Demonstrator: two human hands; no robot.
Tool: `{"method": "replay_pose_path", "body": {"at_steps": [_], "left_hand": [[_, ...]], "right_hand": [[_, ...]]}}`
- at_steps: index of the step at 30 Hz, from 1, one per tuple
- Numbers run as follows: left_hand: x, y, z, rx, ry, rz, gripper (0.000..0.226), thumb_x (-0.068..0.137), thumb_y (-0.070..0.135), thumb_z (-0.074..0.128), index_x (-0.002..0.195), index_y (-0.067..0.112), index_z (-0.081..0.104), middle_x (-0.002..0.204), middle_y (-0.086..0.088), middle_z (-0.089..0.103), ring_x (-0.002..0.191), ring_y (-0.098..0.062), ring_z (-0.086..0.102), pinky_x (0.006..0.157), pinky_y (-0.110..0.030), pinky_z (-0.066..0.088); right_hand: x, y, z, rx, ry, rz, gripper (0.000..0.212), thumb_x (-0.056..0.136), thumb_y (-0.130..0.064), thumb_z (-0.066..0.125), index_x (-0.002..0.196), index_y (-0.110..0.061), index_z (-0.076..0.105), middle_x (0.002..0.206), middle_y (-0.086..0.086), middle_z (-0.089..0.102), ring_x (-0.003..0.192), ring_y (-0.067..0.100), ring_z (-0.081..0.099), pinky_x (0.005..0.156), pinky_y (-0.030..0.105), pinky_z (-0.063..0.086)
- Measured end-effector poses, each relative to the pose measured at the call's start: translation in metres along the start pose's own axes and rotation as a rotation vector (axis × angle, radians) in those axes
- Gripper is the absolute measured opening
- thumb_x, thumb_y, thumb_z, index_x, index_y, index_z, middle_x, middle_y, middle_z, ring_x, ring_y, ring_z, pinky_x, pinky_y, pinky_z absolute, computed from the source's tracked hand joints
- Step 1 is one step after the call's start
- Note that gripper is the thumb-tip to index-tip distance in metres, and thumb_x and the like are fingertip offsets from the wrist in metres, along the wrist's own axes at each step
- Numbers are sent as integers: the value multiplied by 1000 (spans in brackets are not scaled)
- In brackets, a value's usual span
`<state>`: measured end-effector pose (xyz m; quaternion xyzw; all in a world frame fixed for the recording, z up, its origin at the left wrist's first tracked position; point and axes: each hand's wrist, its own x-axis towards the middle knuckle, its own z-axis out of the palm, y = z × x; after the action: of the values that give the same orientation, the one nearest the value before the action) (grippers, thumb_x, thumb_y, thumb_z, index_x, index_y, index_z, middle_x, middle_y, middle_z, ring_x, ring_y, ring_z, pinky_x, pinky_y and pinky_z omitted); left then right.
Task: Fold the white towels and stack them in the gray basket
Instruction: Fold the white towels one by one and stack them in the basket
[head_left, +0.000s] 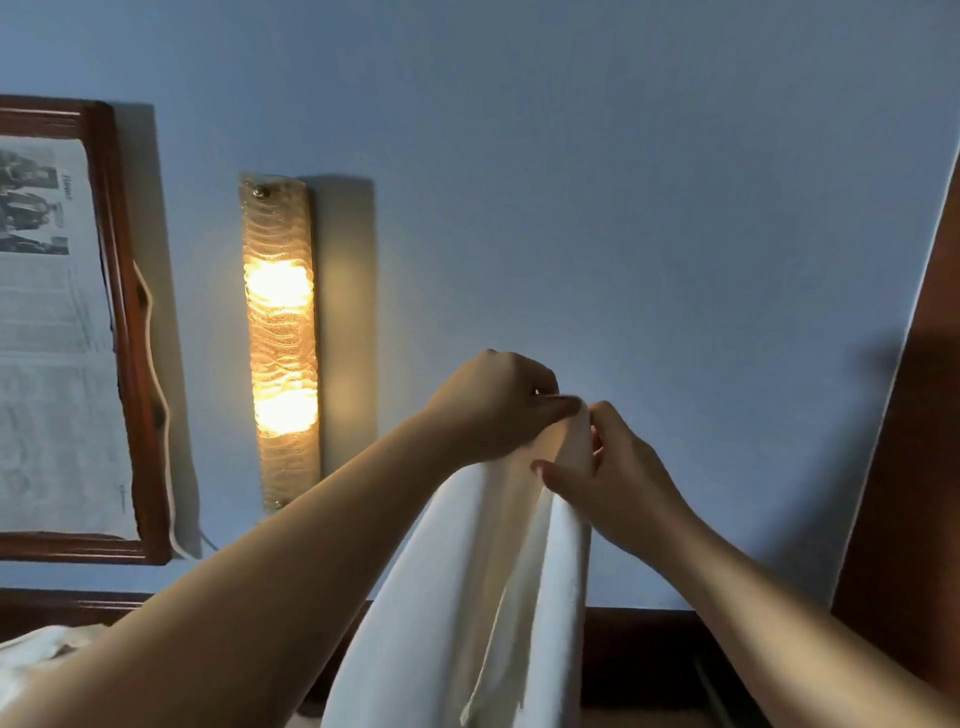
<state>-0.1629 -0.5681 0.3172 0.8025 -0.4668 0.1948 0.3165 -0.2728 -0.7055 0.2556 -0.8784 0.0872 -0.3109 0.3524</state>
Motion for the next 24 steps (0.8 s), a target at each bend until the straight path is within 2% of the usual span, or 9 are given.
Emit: {"method": "replay_pose_path", "body": {"at_steps": [3, 5, 8, 10, 12, 15, 17, 20, 24], "left_hand": [[8, 7, -2, 82, 45, -4, 35, 95, 49, 67, 75, 21, 72, 60, 6, 66, 67, -11, 62, 65, -31, 50], [12, 9, -1, 116, 69, -26, 39, 95, 48, 66, 69, 19, 68, 58, 5, 65, 65, -12, 62, 63, -31, 50], [14, 16, 4, 166, 66, -60, 46, 95, 47, 63, 62, 16, 63, 57, 1, 65, 65, -17, 62, 63, -34, 53], [15, 24, 9, 177, 45, -78, 46, 96, 44, 63, 62, 13, 64, 59, -4, 66, 66, -22, 64, 64, -39, 56], [16, 29, 13, 174, 38, -92, 45, 94, 41, 63, 64, 8, 65, 61, -9, 67, 68, -27, 64, 66, -43, 57], [17, 32, 16, 161, 38, -125, 44, 92, 38, 62, 61, 7, 62, 57, -7, 66, 66, -27, 64, 64, -42, 58], [16, 33, 18, 167, 32, -138, 44, 93, 38, 63, 58, 10, 61, 53, -3, 65, 62, -22, 64, 62, -38, 58], [13, 33, 20, 165, 29, -144, 45, 94, 38, 64, 56, 14, 60, 52, 1, 65, 58, -17, 63, 58, -33, 54], [15, 34, 27, 146, 37, -148, 46, 94, 39, 66, 58, 10, 61, 55, -5, 65, 59, -24, 61, 57, -35, 52]], "right_hand": [[-1, 12, -4, -72, 168, -41, 29, 89, -34, 68, 106, -34, 44, 91, -10, 62, 81, 13, 64, 64, 30, 49], [-2, 17, -10, -129, 195, -68, 33, 88, -32, 69, 108, -34, 43, 96, -10, 59, 79, 10, 63, 62, 25, 47], [-7, 17, -11, -235, 191, -157, 36, 89, -43, 72, 106, -30, 43, 100, -11, 50, 75, 6, 58, 59, 13, 38], [-10, 17, -8, -293, 188, -187, 38, 89, -52, 71, 101, -30, 43, 96, -12, 47, 73, 6, 55, 60, 12, 36], [-8, 18, -5, -338, 198, -170, 37, 88, -57, 71, 97, -29, 49, 93, -12, 51, 72, 9, 57, 62, 16, 44], [-3, 27, -5, -371, 224, -134, 29, 91, -53, 69, 99, -26, 61, 94, -8, 61, 75, 11, 63, 72, 28, 57], [0, 36, -5, -369, 208, -122, 22, 95, -44, 66, 106, -25, 65, 97, -8, 64, 78, 11, 64, 74, 26, 57], [5, 47, -9, -298, 192, -75, 10, 98, -34, 62, 101, -26, 65, 94, -10, 64, 77, 8, 62, 64, 15, 43], [7, 52, -12, -124, 119, -36, 16, 93, -44, 68, 96, -30, 63, 92, -16, 64, 84, 5, 63, 65, 14, 41]]}}
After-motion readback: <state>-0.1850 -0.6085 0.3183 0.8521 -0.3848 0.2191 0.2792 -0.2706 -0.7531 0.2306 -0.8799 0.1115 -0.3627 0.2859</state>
